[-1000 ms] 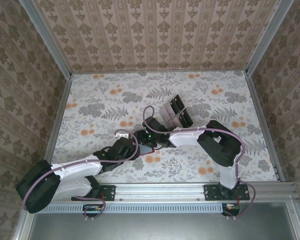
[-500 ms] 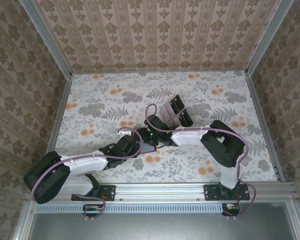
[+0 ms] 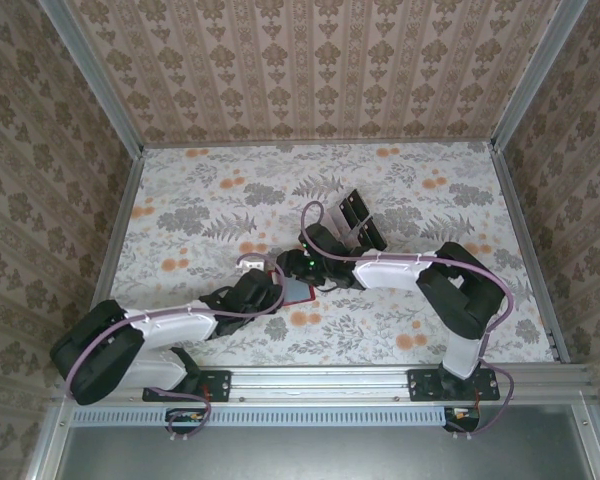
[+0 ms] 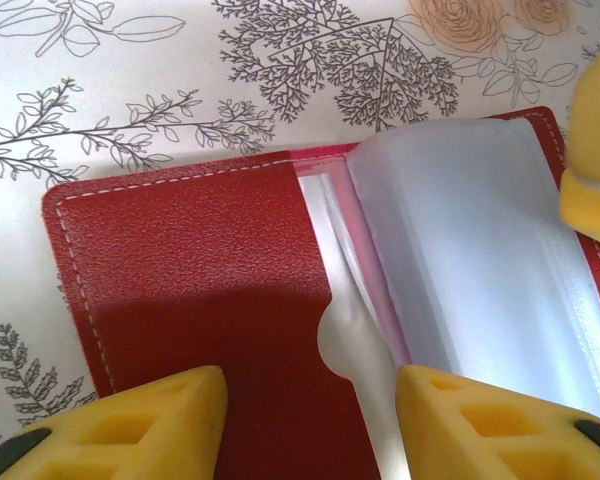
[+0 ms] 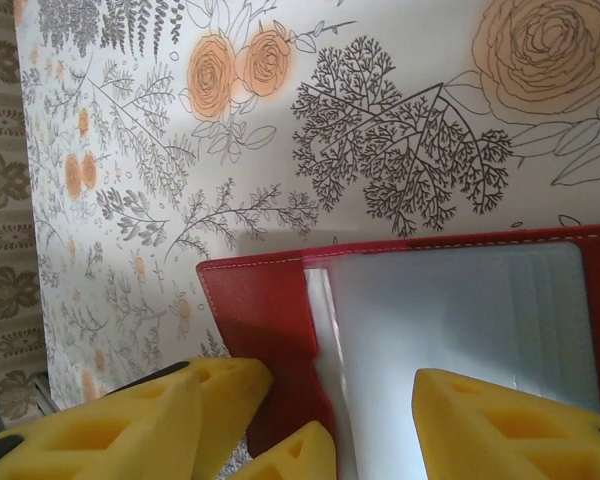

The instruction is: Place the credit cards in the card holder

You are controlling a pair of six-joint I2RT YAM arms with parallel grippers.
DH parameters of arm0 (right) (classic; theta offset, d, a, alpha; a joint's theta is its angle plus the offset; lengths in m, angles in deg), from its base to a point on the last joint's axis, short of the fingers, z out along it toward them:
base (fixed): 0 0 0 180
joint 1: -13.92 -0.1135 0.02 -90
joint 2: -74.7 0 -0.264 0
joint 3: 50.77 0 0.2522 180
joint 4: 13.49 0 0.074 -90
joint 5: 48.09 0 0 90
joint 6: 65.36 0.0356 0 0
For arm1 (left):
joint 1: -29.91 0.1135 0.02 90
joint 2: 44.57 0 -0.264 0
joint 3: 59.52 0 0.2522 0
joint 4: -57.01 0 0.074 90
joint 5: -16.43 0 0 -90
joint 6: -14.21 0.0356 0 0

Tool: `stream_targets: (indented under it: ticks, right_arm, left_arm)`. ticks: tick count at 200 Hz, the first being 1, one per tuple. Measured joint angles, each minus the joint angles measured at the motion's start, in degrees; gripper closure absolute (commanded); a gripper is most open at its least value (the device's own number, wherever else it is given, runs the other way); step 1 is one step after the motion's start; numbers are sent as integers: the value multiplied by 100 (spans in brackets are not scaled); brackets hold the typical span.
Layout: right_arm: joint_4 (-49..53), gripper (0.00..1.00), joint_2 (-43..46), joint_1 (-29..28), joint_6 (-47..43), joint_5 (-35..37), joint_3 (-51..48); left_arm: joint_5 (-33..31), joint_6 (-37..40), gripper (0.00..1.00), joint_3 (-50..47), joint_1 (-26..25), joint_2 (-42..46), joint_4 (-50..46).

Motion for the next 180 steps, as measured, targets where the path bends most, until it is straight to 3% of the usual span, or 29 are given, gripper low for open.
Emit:
stream_targets:
  ticks: [26,52,148,180]
  right_arm:
    - [-15,41,-103,-28,2,-2,0]
    - [-20,41,-361,-127,11,-31,15]
    - [-249,41,-544,-278,289,-70,153]
    - [-343,41,-551,-262,315,-63,153]
  left_arm:
    - [107,-2,34,-81,0,249,-92]
    - [173,4,31,-140,-2,503,-308]
    - [22,52,29,7,-33,216,-382]
    - [-118,116,35,170,-37,-122,-323]
